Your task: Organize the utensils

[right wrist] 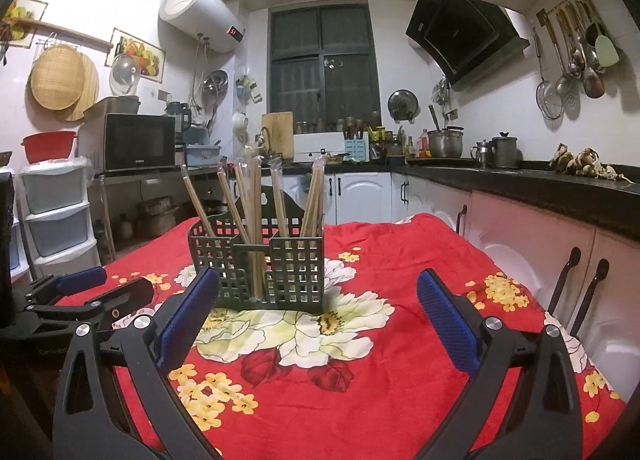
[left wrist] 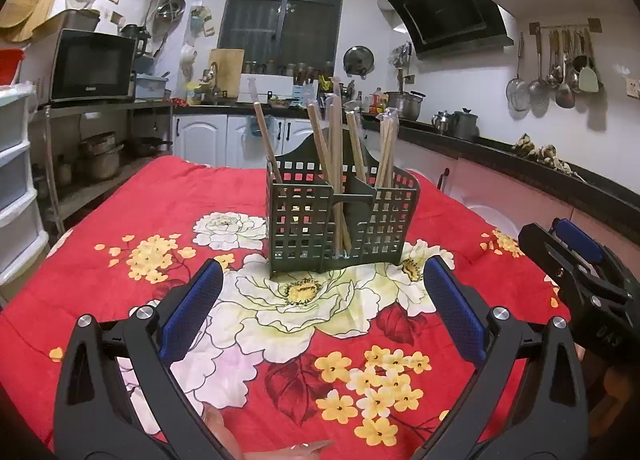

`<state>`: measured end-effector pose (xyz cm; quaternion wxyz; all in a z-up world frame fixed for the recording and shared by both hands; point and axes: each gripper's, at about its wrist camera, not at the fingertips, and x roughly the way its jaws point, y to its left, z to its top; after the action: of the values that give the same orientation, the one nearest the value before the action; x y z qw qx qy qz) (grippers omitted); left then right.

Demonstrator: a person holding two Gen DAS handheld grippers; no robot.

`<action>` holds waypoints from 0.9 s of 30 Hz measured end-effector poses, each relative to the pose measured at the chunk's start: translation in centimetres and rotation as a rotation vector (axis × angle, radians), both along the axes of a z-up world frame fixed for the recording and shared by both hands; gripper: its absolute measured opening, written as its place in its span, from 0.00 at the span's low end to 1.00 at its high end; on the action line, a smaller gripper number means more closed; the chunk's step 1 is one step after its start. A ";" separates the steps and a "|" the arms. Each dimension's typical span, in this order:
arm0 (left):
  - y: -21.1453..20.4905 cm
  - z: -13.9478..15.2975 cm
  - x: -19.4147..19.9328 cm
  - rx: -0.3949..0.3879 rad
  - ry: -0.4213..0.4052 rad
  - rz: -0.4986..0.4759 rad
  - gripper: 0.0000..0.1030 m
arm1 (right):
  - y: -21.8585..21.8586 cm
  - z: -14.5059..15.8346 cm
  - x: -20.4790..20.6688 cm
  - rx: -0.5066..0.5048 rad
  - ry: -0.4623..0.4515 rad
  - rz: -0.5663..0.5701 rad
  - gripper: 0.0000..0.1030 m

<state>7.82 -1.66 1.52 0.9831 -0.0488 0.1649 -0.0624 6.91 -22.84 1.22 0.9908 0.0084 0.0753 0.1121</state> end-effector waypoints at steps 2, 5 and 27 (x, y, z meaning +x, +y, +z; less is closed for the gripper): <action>0.1 0.0 0.0 -0.005 0.002 0.006 0.90 | 0.0 0.0 0.0 -0.001 0.001 0.000 0.94; 0.1 -0.1 0.0 -0.010 0.004 0.010 0.90 | 0.0 0.0 0.0 -0.001 0.001 0.001 0.94; 0.4 -0.1 -0.1 -0.014 0.002 0.016 0.90 | -0.1 0.0 0.0 -0.001 0.001 0.001 0.94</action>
<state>7.74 -1.28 1.42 0.9831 -0.0571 0.1651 -0.0554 6.94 -22.90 1.21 0.9907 0.0080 0.0760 0.1126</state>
